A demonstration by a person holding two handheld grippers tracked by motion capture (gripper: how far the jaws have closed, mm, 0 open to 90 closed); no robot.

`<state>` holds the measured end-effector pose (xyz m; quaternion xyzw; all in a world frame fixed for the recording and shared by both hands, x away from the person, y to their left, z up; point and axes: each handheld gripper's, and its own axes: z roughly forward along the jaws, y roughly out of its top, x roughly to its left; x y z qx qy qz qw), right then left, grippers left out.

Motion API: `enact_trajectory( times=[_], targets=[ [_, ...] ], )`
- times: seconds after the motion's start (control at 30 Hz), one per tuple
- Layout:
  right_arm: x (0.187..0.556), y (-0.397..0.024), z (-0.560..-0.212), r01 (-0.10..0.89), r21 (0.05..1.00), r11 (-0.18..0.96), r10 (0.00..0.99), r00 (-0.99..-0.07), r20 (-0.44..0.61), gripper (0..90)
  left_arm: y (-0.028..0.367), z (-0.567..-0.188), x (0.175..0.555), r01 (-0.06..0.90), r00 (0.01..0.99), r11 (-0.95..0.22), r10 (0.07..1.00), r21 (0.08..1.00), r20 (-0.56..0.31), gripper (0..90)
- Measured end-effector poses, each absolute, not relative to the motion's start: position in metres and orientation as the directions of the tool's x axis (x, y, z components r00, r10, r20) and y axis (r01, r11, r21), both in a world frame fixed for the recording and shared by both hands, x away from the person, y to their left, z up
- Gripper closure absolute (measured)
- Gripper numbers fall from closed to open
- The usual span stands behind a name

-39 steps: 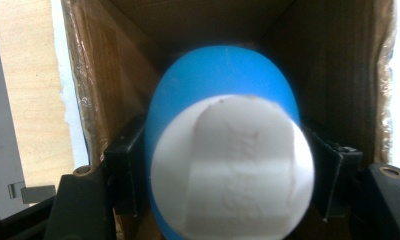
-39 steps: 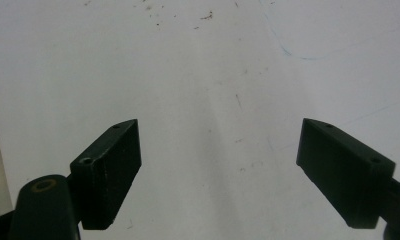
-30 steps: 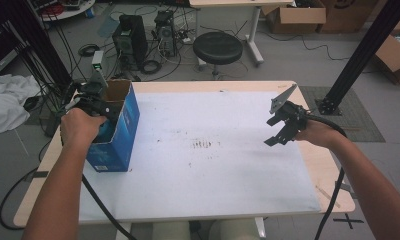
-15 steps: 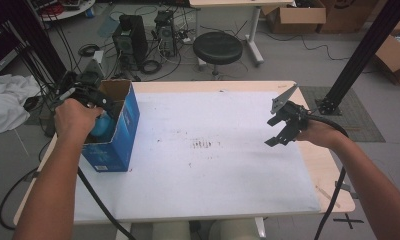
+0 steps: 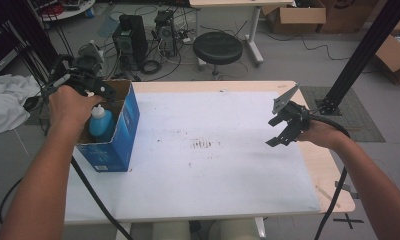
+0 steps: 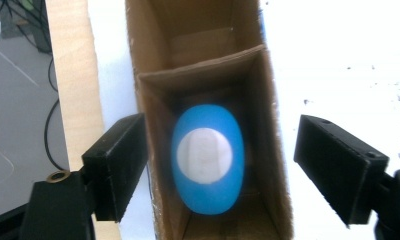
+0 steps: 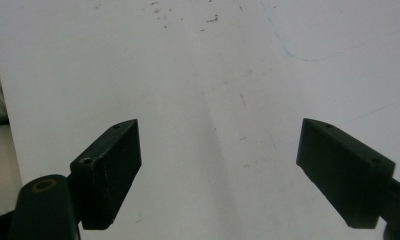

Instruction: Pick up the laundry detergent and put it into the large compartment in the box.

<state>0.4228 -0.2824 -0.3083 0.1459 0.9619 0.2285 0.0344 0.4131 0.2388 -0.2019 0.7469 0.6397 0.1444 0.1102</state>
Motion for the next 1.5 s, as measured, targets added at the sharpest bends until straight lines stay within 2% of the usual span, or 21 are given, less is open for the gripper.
enact_trajectory(
  times=[0.33,0.57,1.5],
  targets=[
    [0.421,-0.282,-0.306,0.26,0.455,0.852,0.294,-0.956,-0.004,17.4,0.222,-0.188,0.408,0.892,0.216,-0.234,0.972,0.387,0.091,20.4],
    [0.42,-0.282,-0.304,0.263,0.455,0.851,0.298,-0.955,-0.006,17.4,0.209,-0.184,0.407,0.881,0.274,-0.288,0.957,0.374,0.092,19.4],
    [0.415,-0.278,-0.298,0.257,0.45,0.855,0.294,-0.956,-0.013,17.4,0.116,-0.189,0.403,0.747,0.57,-0.565,0.816,0.351,0.1,19.3]
  ],
)
